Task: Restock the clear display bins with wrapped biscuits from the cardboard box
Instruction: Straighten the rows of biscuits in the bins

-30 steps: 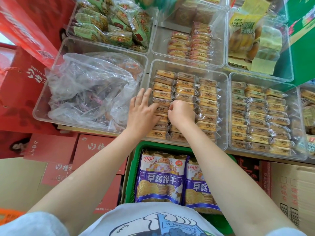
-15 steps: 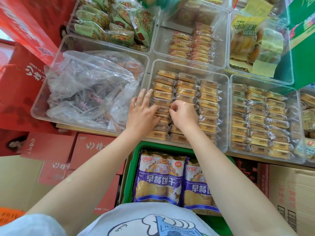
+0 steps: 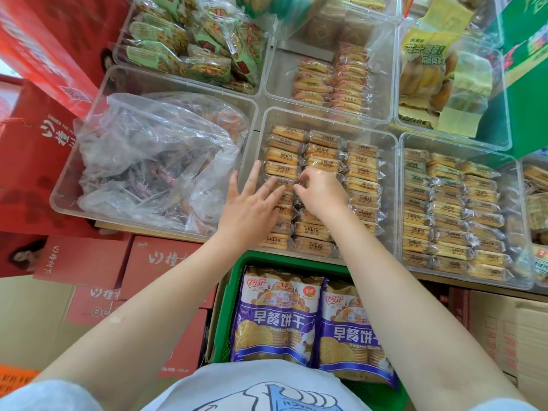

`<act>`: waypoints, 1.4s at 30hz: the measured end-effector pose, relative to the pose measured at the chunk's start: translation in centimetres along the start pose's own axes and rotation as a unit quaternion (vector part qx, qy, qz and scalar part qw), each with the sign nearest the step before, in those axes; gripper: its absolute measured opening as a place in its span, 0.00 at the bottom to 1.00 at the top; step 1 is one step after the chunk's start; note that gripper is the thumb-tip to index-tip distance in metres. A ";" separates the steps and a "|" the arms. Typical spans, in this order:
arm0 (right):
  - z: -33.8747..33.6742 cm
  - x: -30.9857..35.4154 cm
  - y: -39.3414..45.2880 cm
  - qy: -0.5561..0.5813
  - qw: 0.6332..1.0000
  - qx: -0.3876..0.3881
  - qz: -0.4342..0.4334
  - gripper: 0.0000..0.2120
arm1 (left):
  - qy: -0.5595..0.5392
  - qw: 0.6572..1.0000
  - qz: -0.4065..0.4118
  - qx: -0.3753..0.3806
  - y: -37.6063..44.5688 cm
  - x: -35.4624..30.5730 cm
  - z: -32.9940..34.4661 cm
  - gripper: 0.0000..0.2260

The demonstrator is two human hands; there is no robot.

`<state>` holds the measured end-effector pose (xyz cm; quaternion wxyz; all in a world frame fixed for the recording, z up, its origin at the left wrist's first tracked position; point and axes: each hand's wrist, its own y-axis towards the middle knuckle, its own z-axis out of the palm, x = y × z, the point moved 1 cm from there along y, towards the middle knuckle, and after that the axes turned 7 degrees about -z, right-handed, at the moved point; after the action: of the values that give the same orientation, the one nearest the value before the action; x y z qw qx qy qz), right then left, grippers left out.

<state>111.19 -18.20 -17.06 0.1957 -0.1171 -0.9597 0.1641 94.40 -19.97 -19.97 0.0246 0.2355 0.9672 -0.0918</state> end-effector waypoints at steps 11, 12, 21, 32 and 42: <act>0.2 1.3 1.7 0.009 0.998 0.027 0.062 0.06 | -0.016 0.999 0.013 -0.024 -0.1 0.1 0.1 0.24; 0.2 1.2 1.6 0.043 0.997 0.019 0.068 0.06 | -0.018 0.999 0.013 -0.030 -0.1 0.1 0.2 0.24; 0.5 0.2 0.7 0.272 0.954 -0.045 0.115 0.07 | -0.037 0.998 0.011 -0.046 -0.3 0.2 0.3 0.26; 0.4 0.3 1.5 0.177 0.980 0.003 0.093 0.10 | -0.004 1.000 0.004 -0.006 -0.1 0.1 0.1 0.26; -2.2 0.5 1.4 0.055 0.995 -0.079 -0.013 0.09 | -0.004 0.999 0.011 -0.031 1.0 0.0 -0.2 0.26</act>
<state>111.83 -16.13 -15.51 0.2408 -0.1283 -0.9588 0.0788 94.85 -19.03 -19.94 0.0370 0.2445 0.9670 -0.0621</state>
